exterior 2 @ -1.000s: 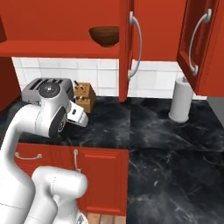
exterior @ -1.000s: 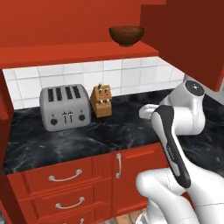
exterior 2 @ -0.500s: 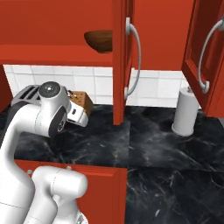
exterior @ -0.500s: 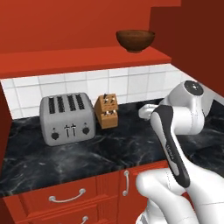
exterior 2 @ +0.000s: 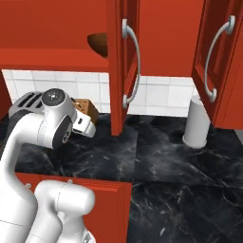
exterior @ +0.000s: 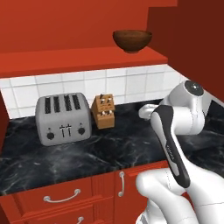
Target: Move the bowls from the cabinet to the plates on the dining table.
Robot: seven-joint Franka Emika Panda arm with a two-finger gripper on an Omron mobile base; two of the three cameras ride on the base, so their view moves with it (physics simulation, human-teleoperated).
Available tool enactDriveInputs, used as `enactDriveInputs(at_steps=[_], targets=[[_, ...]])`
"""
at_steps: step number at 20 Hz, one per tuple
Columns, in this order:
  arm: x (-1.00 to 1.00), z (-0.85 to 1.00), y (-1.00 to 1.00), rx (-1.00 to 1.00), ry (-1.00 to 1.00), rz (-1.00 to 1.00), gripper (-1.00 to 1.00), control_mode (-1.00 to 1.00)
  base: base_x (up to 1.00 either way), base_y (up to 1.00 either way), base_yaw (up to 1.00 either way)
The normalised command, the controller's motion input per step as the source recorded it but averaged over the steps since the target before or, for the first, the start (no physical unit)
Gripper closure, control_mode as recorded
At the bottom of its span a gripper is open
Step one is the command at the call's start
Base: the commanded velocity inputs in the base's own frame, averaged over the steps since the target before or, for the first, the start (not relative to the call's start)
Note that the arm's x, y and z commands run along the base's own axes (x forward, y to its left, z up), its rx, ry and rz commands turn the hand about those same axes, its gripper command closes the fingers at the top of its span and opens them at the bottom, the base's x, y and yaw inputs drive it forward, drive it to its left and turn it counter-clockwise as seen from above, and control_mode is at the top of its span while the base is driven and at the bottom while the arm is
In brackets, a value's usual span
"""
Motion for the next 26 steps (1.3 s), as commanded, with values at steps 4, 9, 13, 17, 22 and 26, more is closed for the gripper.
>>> enactDriveInputs(at_steps=[4, 9, 13, 17, 22, 26], targets=[[0.0, 0.0, 0.0, 0.0, 0.0, 0.0, -1.0, 1.0, 0.0, -0.57, 0.05], [0.0, 0.0, 0.0, 0.0, 0.0, 0.0, -1.0, 1.0, 0.0, -0.12, 0.01], [0.0, 0.0, 0.0, 0.0, 0.0, 0.0, -1.0, 1.0, 0.0, 0.0, 0.0], [0.0, 0.0, 0.0, 0.0, 0.0, 0.0, -1.0, 1.0, 0.02, 0.0, 0.0], [0.0, 0.0, 0.0, 0.0, 0.0, 0.0, -1.0, 1.0, 0.06, 0.0, 0.0], [0.04, -0.01, 0.0, 0.0, 0.0, 0.0, -1.0, -1.0, 0.03, 0.0, 0.0]])
